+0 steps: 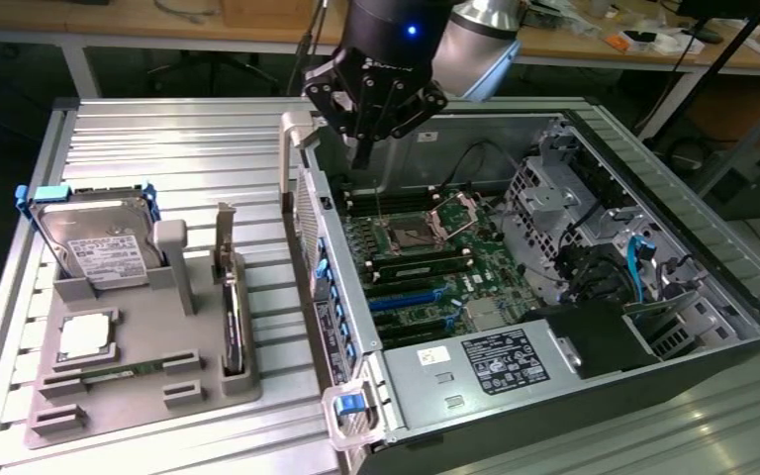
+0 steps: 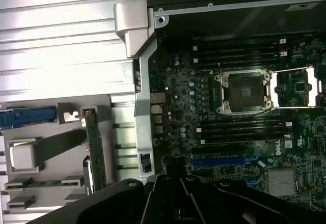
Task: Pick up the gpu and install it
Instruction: 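Reach for the gpu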
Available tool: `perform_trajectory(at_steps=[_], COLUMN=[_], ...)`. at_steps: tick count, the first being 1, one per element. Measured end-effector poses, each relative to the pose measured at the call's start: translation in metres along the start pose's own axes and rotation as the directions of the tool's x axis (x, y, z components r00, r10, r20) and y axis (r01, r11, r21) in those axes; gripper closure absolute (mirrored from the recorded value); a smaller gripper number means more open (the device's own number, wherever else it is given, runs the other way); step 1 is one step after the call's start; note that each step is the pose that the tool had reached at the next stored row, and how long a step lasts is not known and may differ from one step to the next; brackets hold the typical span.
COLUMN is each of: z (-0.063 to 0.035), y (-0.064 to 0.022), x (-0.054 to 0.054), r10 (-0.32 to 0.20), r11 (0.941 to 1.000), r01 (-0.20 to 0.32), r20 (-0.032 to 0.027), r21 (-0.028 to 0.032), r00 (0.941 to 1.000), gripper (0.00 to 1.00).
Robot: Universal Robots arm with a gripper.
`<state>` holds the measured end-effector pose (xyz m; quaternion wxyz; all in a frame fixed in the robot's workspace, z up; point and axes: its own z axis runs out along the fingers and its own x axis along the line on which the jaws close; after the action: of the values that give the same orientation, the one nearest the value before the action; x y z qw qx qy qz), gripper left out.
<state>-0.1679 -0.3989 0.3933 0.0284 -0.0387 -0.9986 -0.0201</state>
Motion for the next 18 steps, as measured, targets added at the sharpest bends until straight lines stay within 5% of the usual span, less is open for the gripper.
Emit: perform_trajectory(at_steps=[18], z=[0.0006], y=[-0.0009], x=[0.011], r10=[0.0], r11=[1.0], r01=[0.0], r20=[0.0], r21=[0.0001], r00=[1.0], gripper=[0.89])
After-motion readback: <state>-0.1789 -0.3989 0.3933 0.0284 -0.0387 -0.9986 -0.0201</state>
